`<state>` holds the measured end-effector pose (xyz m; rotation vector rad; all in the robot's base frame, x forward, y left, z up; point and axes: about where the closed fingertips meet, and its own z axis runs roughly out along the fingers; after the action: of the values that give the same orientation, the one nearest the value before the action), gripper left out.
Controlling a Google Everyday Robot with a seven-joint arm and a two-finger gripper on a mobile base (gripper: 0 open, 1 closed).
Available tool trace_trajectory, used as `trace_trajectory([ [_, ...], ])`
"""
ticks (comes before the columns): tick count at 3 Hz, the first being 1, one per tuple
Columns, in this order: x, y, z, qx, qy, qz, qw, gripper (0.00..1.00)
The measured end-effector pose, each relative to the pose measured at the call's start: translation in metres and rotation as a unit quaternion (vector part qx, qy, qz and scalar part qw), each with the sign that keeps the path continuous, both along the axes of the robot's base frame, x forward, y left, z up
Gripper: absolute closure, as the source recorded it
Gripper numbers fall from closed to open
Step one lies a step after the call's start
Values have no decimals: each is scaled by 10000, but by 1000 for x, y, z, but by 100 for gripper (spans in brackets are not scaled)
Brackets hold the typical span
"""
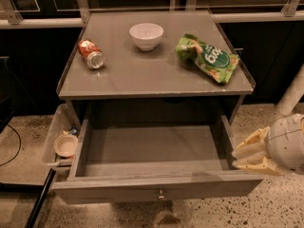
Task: Close top drawer
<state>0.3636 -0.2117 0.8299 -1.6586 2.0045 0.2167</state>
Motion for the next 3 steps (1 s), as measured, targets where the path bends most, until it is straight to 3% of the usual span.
trace_trajectory([
  [1, 0, 0, 0, -17, 1, 5, 10000, 88],
  [2, 0, -3, -17, 322, -94, -150, 9993, 100],
  [3, 1, -1, -62, 846, -183, -341, 9957, 100],
])
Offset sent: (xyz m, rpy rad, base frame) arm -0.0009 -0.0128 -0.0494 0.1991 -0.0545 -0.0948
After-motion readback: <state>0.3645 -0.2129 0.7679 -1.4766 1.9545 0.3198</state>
